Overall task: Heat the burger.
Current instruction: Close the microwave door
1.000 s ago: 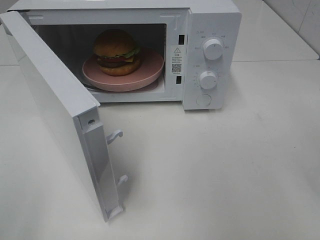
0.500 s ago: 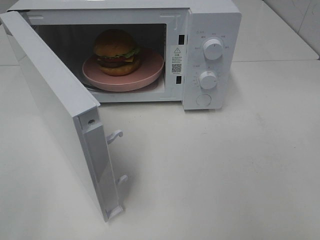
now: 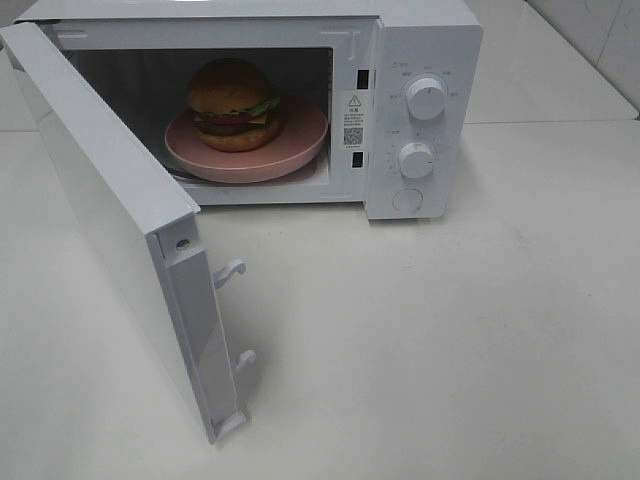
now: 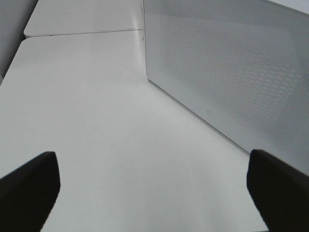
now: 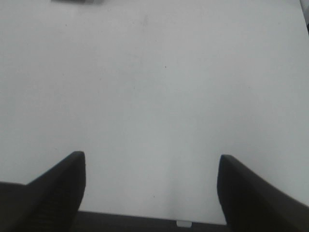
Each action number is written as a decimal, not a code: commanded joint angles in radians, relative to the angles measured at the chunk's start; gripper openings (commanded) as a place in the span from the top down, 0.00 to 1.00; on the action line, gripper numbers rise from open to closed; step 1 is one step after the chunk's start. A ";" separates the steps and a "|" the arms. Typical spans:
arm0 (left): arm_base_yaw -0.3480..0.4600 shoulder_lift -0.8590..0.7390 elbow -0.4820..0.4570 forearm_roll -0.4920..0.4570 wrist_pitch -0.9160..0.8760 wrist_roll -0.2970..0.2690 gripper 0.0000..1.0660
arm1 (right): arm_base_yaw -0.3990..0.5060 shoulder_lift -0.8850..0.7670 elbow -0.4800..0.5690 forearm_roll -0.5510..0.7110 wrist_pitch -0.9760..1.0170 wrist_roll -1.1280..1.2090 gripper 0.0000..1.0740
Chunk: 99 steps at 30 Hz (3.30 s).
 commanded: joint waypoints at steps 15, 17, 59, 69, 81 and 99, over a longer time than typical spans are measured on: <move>-0.004 -0.018 0.002 0.000 -0.005 -0.003 0.08 | -0.112 -0.290 0.012 -0.010 -0.023 0.012 0.32; -0.004 -0.017 0.002 -0.002 -0.005 -0.003 0.08 | -0.115 -0.290 0.012 -0.011 -0.023 0.013 0.32; -0.004 -0.017 0.002 -0.002 -0.005 -0.003 0.08 | -0.115 -0.290 0.012 -0.011 -0.023 0.013 0.32; -0.004 -0.017 -0.013 -0.032 -0.027 -0.010 0.08 | -0.115 -0.290 0.012 -0.011 -0.023 0.013 0.32; -0.004 0.030 -0.029 0.002 -0.335 -0.009 0.30 | -0.115 -0.290 0.012 -0.011 -0.023 0.013 0.32; -0.004 0.347 0.002 -0.004 -0.591 -0.009 1.00 | -0.115 -0.290 0.012 -0.011 -0.023 0.013 0.32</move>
